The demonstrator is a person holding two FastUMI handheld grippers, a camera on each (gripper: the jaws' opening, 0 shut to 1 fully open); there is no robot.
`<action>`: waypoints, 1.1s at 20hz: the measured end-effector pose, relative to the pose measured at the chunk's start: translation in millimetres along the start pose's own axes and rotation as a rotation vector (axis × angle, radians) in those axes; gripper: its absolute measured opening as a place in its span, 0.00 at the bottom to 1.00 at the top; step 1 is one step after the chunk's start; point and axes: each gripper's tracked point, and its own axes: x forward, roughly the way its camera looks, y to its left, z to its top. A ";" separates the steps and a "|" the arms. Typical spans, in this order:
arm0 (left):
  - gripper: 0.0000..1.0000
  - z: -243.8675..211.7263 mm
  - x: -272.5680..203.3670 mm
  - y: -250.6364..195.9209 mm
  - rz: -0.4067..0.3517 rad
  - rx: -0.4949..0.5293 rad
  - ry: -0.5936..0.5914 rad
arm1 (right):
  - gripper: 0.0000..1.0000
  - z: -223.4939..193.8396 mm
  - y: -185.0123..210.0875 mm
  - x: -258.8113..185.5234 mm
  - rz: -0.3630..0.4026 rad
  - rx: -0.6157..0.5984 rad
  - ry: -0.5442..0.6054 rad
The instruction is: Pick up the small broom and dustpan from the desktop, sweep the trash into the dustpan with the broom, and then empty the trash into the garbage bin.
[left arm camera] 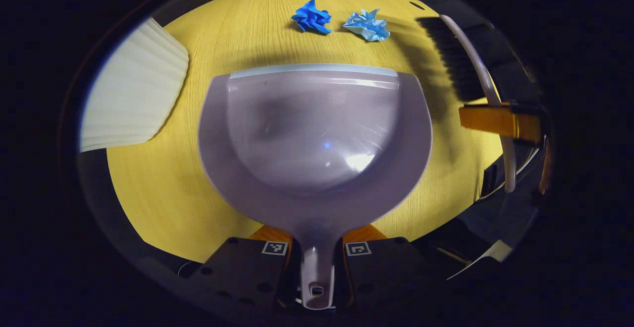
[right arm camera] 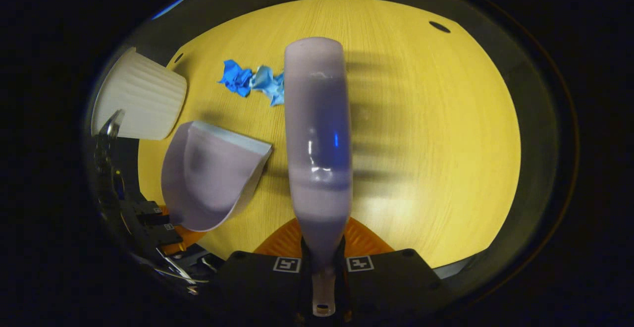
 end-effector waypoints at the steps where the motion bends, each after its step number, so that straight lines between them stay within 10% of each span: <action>1: 0.26 -1.2 -4.0 8.4 0.029 0.028 -0.009 | 0.19 24.1 -9.6 -3.5 -0.031 -0.047 -0.030; 6: 0.26 -4.6 0.5 21.1 0.051 0.060 0.001 | 0.18 134.0 -46.8 14.3 -0.220 -0.398 -0.058; 11: 0.26 -3.6 4.3 23.9 0.070 0.098 0.014 | 0.18 171.4 -20.8 50.2 -0.233 -0.664 0.083; 22: 0.26 -16.9 16.6 38.5 0.088 0.194 -0.014 | 0.18 90.3 37.0 36.5 0.059 -1.023 0.387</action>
